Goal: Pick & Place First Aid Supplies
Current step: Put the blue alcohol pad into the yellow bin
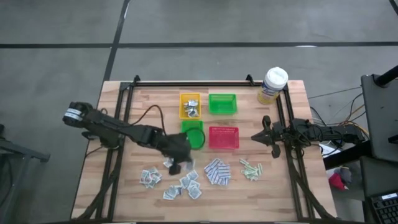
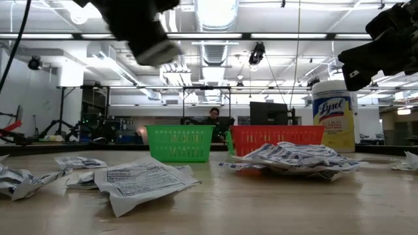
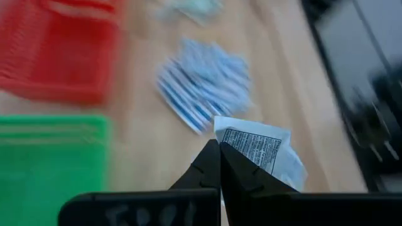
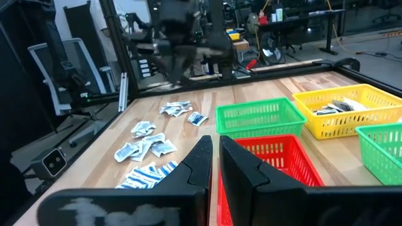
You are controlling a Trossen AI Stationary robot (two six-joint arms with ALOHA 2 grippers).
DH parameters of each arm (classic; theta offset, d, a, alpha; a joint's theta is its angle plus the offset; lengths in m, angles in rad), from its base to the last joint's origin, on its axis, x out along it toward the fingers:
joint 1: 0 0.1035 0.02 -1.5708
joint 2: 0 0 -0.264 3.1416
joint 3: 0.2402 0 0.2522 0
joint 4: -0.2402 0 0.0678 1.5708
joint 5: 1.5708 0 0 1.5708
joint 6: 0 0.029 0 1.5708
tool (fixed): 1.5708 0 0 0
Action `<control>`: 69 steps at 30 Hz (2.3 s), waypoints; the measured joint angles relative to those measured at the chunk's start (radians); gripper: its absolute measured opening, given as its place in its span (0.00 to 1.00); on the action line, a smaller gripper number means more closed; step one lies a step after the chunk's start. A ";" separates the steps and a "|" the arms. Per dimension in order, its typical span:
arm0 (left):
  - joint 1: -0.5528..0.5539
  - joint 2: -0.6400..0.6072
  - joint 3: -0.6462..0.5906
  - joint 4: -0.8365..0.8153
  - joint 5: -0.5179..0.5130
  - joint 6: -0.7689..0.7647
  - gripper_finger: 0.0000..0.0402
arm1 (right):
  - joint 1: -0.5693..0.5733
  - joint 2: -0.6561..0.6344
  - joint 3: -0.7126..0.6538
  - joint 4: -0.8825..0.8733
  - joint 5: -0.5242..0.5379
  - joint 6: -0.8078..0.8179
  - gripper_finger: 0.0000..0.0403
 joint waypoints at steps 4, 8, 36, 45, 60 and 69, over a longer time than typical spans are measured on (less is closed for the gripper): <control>0.046 0.000 0.023 0.014 -0.204 -0.130 0.00 | 0.000 0.000 0.000 0.000 0.000 0.000 0.07; 0.094 0.000 0.041 -0.016 -0.409 -0.268 0.00 | 0.000 0.000 0.000 0.000 0.000 0.000 0.07; 0.647 0.237 0.398 -0.355 -0.198 0.326 0.00 | 0.000 0.000 0.000 0.000 0.000 0.000 0.07; 0.743 0.376 0.523 -0.441 -0.026 0.447 0.00 | 0.000 0.000 0.000 0.000 0.000 0.000 0.07; 0.802 0.418 0.447 -0.420 0.094 0.465 0.00 | 0.000 0.000 0.000 0.000 0.000 0.000 0.07; 0.814 0.417 0.373 -0.345 0.116 0.464 0.00 | 0.000 0.000 0.000 0.000 0.000 0.000 0.07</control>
